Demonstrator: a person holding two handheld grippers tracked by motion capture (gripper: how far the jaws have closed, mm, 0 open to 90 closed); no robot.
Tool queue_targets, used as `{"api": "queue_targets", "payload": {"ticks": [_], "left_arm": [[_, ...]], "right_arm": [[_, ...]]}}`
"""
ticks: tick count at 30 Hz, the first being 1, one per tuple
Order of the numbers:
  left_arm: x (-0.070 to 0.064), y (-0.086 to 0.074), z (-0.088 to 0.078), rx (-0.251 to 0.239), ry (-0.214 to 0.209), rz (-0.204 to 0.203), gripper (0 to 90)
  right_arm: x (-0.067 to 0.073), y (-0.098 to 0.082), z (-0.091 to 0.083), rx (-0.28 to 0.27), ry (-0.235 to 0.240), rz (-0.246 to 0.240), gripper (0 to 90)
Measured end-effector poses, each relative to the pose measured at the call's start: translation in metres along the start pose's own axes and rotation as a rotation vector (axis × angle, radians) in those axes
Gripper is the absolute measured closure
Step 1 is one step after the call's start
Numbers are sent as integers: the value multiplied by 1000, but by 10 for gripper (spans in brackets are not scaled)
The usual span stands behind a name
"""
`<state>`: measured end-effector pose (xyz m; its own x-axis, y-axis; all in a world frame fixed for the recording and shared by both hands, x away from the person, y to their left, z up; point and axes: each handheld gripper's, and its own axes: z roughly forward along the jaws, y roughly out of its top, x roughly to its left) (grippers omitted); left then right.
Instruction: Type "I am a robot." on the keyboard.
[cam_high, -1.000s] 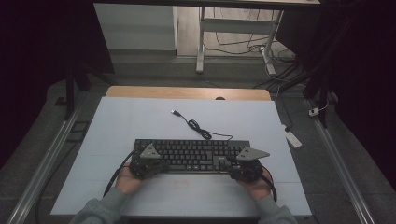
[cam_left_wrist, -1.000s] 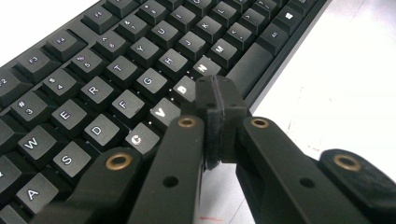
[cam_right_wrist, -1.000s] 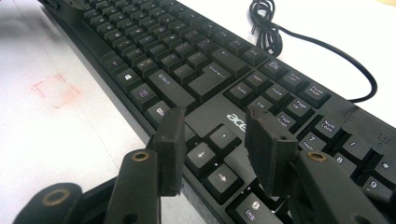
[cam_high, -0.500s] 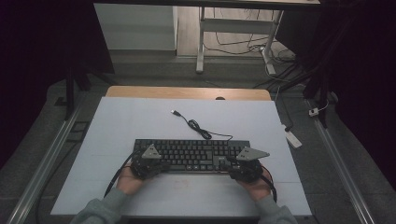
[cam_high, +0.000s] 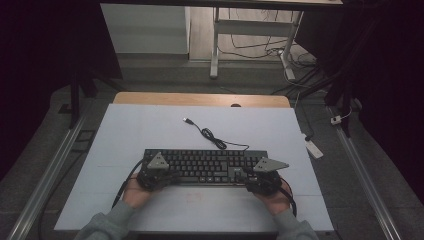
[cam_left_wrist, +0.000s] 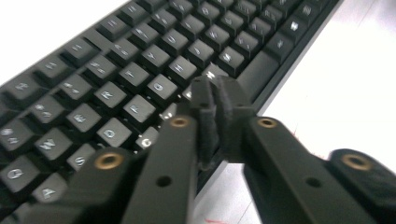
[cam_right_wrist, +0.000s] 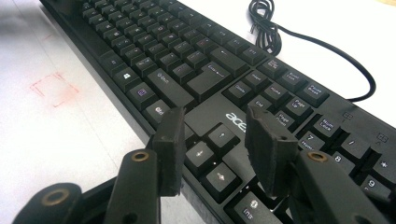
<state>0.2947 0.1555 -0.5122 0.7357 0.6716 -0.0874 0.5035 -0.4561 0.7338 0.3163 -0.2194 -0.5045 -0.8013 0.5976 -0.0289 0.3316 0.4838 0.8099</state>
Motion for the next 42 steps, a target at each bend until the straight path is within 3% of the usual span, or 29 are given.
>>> {"api": "queue_targets", "payload": {"ticks": [5, 7, 15, 30, 42], "left_arm": [[6, -1, -14, -31, 18, -30, 539], [10, -1, -20, -49, 19, -65, 471], [20, -2, -30, -69, 40, -121, 340], [26, -3, -37, -71, 57, -138, 342], [30, -6, -39, -76, 85, -147, 462]], "right_arm": [[1, 0, 0, -7, 4, -9, 569], [1, 0, 0, -5, 3, -12, 561], [0, 0, 0, 4, -10, -11, 545], [0, -1, 1, 7, -6, -15, 544], [0, -1, 2, 16, -11, -26, 544]]}}
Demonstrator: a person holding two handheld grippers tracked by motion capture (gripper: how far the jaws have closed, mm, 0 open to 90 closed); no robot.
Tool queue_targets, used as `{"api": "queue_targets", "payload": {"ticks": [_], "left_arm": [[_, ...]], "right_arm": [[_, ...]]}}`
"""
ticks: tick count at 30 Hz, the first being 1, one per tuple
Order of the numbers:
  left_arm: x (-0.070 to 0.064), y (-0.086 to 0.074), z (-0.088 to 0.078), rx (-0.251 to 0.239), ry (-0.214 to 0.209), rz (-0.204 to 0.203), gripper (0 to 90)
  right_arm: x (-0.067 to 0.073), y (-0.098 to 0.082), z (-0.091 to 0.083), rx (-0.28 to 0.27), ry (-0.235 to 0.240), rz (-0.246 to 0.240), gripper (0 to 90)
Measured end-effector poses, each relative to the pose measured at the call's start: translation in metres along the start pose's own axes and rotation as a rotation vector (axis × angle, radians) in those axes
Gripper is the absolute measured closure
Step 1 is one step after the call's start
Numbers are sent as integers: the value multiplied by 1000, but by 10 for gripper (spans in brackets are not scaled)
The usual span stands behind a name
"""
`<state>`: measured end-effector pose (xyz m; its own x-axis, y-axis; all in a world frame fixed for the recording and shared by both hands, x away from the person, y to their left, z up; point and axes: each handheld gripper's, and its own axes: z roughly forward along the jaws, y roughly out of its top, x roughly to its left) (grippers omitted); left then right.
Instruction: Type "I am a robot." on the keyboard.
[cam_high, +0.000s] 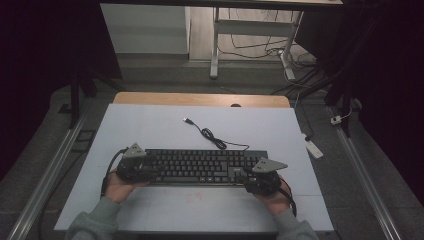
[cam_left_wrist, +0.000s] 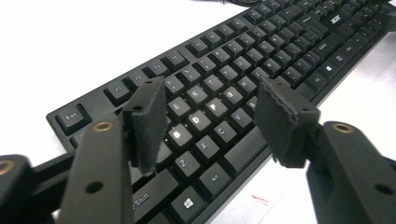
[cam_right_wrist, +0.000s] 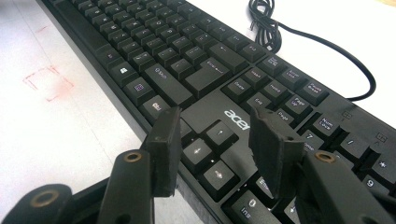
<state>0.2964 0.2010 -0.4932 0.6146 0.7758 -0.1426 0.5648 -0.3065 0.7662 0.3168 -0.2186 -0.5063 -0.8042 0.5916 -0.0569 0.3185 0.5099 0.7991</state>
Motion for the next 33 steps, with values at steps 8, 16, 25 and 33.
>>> {"api": "queue_targets", "payload": {"ticks": [8, 16, 25, 33], "left_arm": [[4, -1, -1, -1, 3, 9, 619], [10, -3, -3, 0, 24, -1, 830], [19, -7, 2, 34, 55, -33, 888], [20, -10, 13, 78, 78, -26, 888]], "right_arm": [[0, 0, 0, 3, -5, -4, 544], [0, 0, 0, 4, -6, -4, 545], [-1, 0, 1, 6, -11, -7, 546], [0, 0, 1, 10, -8, -7, 546]]}}
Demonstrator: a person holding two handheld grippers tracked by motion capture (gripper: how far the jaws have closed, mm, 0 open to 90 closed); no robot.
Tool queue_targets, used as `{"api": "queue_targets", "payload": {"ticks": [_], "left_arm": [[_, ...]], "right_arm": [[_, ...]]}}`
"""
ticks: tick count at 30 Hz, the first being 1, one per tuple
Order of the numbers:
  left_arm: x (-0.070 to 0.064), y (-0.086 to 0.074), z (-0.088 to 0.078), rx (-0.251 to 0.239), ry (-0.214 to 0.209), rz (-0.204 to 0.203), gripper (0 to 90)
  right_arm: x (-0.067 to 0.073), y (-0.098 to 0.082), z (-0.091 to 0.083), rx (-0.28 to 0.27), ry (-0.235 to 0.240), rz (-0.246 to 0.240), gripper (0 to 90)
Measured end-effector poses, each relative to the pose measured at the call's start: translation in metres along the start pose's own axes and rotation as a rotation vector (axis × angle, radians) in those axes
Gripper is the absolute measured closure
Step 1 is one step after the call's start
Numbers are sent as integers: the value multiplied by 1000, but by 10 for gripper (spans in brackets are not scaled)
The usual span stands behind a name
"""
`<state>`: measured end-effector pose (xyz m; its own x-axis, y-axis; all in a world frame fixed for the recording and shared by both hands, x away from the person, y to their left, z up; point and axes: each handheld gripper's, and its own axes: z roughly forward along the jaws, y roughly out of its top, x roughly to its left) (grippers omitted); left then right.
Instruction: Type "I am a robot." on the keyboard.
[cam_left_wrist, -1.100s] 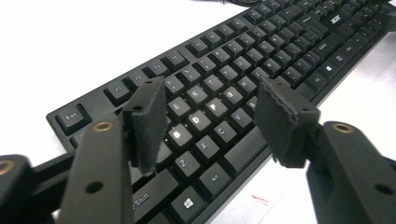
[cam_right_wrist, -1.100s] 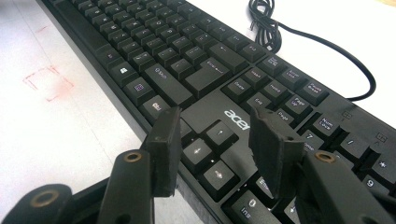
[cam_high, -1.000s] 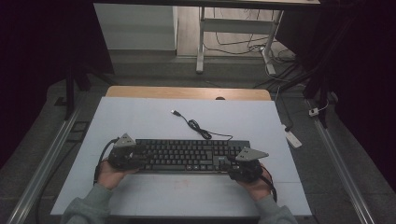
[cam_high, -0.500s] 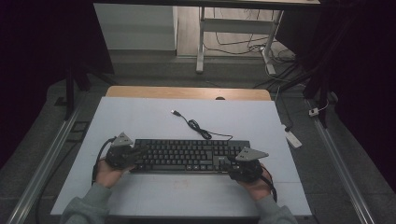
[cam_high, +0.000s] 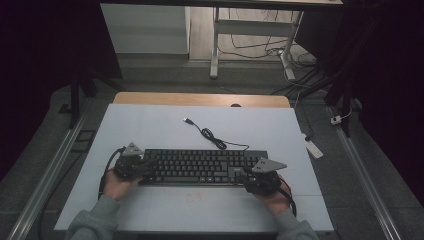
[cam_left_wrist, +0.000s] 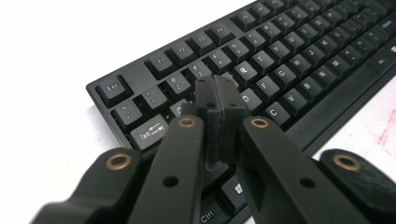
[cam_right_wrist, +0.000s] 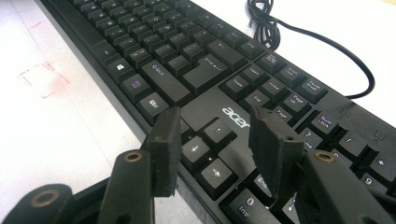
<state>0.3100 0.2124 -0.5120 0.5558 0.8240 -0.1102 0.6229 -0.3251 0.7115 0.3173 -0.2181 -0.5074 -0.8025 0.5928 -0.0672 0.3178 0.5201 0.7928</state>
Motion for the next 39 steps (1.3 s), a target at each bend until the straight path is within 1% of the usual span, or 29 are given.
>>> {"api": "queue_targets", "payload": {"ticks": [7, 14, 18, 19, 20, 22, 24, 28, 31, 33, 35, 37, 39], "left_arm": [[0, -2, 9, 37, 11, 12, 888], [-3, -2, 13, 55, 17, 26, 887], [-3, -2, 14, 56, 18, 23, 887], [-3, -3, 16, 67, 22, 24, 888], [-3, -4, 17, 57, 23, 23, 888], [-3, -3, 16, 60, 25, 20, 888], [-4, -3, 15, 56, 34, 29, 889], [-6, -1, 7, -2, 24, 35, 885], [-6, 0, 2, -30, 14, 33, 813], [-6, 1, -1, -43, 18, 27, 719], [-5, 1, -3, -54, 21, 15, 599], [-4, 1, -4, -62, 20, 0, 528], [-2, 0, -6, -67, 10, -14, 481]], "right_arm": [[0, 0, 1, 3, 0, -2, 546], [0, 0, 1, 4, -1, -3, 546], [0, 0, 1, 5, -1, -3, 546], [0, 0, 1, 5, -2, -3, 546], [0, 0, 1, 5, -2, -3, 546], [0, 0, 1, 5, -2, -3, 546], [1, 0, 1, 3, -1, -3, 546], [0, 0, 0, 3, -1, -3, 546], [0, 0, 0, 1, -1, -5, 546], [0, 0, 0, 2, -1, -4, 546], [0, 0, 0, 3, -1, -3, 546], [0, 0, 0, 3, -2, -4, 546], [0, 0, 0, 2, -3, -3, 546]]}}
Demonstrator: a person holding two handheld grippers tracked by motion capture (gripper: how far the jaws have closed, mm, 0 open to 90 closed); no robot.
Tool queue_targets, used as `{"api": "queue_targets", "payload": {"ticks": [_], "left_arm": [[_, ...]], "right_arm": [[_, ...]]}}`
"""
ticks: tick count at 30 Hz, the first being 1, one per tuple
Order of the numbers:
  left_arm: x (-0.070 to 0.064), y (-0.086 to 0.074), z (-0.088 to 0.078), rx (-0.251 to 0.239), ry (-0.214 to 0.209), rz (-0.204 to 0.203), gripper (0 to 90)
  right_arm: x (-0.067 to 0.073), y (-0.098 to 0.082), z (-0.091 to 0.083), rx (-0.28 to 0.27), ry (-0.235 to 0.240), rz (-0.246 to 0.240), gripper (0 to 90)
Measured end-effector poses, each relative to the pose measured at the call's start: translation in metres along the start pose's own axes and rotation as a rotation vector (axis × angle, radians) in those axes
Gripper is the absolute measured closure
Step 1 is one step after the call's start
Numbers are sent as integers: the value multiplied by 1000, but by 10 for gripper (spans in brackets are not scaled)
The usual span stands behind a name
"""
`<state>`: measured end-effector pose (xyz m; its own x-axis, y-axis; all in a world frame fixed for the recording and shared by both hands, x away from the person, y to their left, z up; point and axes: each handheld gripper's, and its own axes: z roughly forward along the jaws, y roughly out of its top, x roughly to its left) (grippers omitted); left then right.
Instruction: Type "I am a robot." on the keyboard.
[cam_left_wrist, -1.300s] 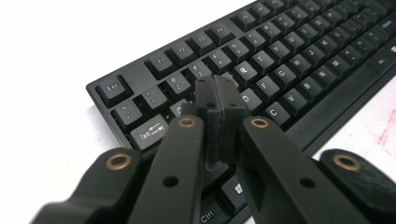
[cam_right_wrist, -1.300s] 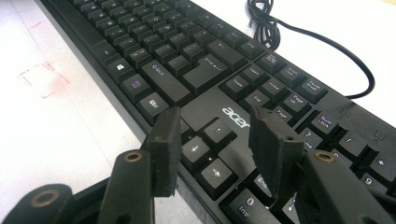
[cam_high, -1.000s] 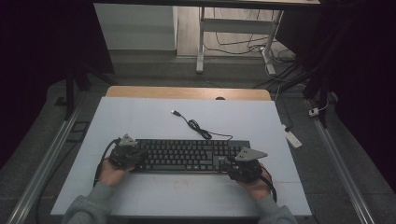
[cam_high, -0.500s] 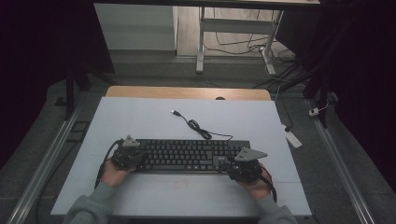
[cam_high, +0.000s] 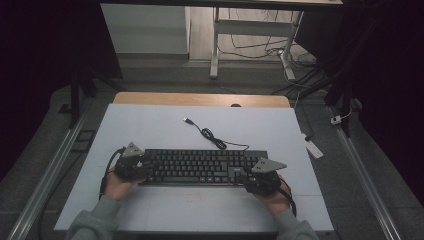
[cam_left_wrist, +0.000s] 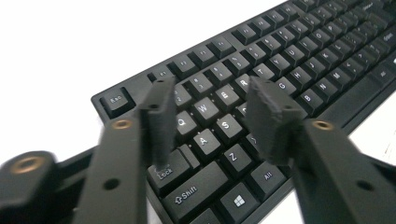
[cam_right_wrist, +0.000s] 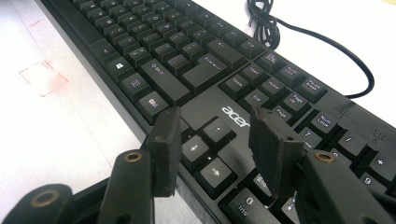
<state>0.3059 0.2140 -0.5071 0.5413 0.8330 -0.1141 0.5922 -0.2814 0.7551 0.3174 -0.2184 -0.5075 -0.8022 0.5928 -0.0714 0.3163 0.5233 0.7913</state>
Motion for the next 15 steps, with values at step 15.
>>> {"api": "queue_targets", "payload": {"ticks": [15], "left_arm": [[-1, 2, -5, -15, -55, 11, 396]], "right_arm": [[0, 0, 0, 1, 0, -1, 545]]}}
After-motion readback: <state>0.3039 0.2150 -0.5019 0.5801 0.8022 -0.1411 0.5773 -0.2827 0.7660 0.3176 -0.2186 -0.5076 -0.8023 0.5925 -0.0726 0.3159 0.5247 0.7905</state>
